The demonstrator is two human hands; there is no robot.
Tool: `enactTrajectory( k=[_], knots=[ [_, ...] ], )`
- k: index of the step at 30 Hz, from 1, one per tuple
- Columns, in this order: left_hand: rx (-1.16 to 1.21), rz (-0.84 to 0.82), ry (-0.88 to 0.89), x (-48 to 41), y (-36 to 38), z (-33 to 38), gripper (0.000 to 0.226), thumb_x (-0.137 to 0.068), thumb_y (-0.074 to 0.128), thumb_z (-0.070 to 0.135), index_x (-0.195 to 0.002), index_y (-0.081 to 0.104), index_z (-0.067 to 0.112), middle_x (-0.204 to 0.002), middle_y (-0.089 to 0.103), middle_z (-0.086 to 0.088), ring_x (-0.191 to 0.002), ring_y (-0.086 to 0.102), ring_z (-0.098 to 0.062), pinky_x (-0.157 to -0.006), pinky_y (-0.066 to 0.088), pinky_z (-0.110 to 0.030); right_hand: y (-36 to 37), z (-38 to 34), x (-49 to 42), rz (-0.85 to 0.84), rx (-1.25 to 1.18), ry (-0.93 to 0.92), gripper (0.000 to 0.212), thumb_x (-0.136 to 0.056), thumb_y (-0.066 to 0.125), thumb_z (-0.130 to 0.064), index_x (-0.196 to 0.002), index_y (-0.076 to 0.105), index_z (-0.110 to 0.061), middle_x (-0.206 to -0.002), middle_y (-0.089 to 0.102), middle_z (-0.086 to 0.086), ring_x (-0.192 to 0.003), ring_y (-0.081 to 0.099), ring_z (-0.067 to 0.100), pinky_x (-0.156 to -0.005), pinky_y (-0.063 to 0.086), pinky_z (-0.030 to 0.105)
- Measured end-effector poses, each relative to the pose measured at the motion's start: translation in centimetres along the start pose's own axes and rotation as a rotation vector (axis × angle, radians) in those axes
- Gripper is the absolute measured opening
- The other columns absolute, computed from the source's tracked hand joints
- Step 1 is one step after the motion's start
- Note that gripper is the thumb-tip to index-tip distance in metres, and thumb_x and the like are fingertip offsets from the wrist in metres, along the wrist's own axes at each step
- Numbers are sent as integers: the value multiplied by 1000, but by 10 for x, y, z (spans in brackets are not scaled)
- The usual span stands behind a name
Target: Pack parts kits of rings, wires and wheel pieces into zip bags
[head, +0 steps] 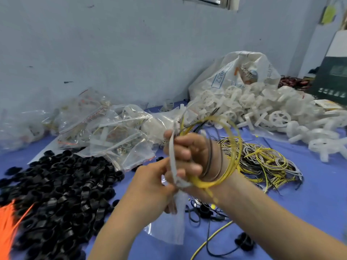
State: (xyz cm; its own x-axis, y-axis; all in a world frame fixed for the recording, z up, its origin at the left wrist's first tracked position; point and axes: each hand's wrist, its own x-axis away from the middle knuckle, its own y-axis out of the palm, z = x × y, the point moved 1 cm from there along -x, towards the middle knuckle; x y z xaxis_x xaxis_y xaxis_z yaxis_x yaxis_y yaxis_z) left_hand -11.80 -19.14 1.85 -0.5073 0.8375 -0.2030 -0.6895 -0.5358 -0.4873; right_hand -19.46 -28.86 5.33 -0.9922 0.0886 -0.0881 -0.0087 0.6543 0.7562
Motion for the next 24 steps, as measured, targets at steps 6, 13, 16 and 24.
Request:
enactTrajectory(
  k=[6,13,16,24],
  knots=[
    [-175,-58,64,-2,3,-11,60,-82,58,-10,-120,61,37,-99,63,15,-53,55,-9,-50,51,-27,-22,25,11,505,384,-40,30,-80,46,-3,-55,61,-10,-49,54,5,-39,50,15,-41,41,21],
    [-238,-32,195,-2,5,1,85,-82,60,-6,-147,32,39,-148,34,30,-120,51,-8,-90,40,-7,-30,32,-6,751,886,112,20,-90,49,-3,-99,65,2,-86,65,19,-78,68,24,-64,57,26],
    [-325,-29,217,2,6,11,86,-81,50,-5,-147,23,44,-151,25,30,-120,48,-5,-87,27,2,-30,33,-21,723,1503,170,43,-90,43,10,-132,36,16,-140,42,27,-132,39,28,-100,25,3],
    [-266,94,198,7,11,17,90,-82,52,2,-142,15,57,-146,39,25,-77,61,-7,-75,46,-16,-21,2,-36,190,2135,553,36,-96,47,-7,-132,49,0,-137,51,17,-127,46,29,-66,41,14]
  ],
)
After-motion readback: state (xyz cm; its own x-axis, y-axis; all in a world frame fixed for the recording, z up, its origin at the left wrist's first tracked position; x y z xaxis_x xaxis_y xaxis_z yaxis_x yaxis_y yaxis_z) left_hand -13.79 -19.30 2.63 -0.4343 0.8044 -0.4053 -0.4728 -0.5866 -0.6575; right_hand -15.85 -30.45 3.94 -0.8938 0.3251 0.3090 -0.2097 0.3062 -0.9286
